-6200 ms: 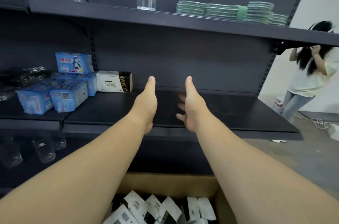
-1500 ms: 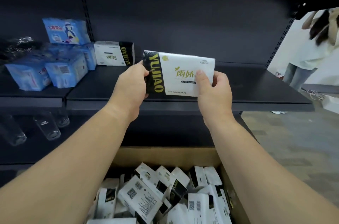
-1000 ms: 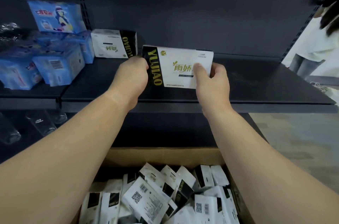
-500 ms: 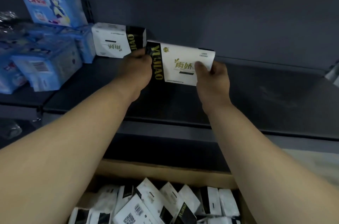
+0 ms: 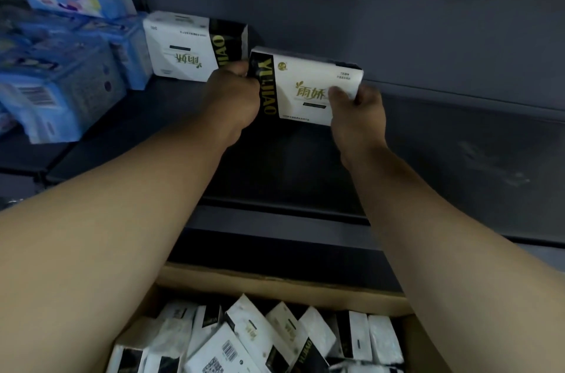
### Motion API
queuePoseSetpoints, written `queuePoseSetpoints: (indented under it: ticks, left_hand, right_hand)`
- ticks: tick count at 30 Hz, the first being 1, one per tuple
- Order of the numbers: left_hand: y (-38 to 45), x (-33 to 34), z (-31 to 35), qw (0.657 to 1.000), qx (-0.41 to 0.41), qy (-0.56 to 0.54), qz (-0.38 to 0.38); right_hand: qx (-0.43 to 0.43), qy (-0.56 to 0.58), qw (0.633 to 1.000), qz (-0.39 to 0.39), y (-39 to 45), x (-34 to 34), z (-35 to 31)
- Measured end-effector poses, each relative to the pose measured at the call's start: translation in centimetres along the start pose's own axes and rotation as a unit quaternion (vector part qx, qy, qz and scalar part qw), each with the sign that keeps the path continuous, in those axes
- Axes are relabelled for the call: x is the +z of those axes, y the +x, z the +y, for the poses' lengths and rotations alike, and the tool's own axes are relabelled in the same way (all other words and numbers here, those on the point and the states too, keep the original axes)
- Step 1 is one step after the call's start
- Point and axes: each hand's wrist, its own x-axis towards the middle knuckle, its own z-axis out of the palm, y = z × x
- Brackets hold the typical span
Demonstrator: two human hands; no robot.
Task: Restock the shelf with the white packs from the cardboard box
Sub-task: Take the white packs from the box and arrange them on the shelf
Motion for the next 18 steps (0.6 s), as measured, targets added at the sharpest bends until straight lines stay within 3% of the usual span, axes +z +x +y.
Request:
queuePoseSetpoints:
  ticks: [11,18]
  left_hand:
    - [3.4,0.1,-0.7,0.997,-0.003,0.054,0.047]
    - [4.9,0.2,-0.8,0.996,-0.018,0.065,0.051]
  right_hand:
    - [-0.009,-0.060,0.998,0.017,2.5,2.3,-0.1]
    - [0.000,-0.043,0.999,0.009,3.6,3.3,0.1]
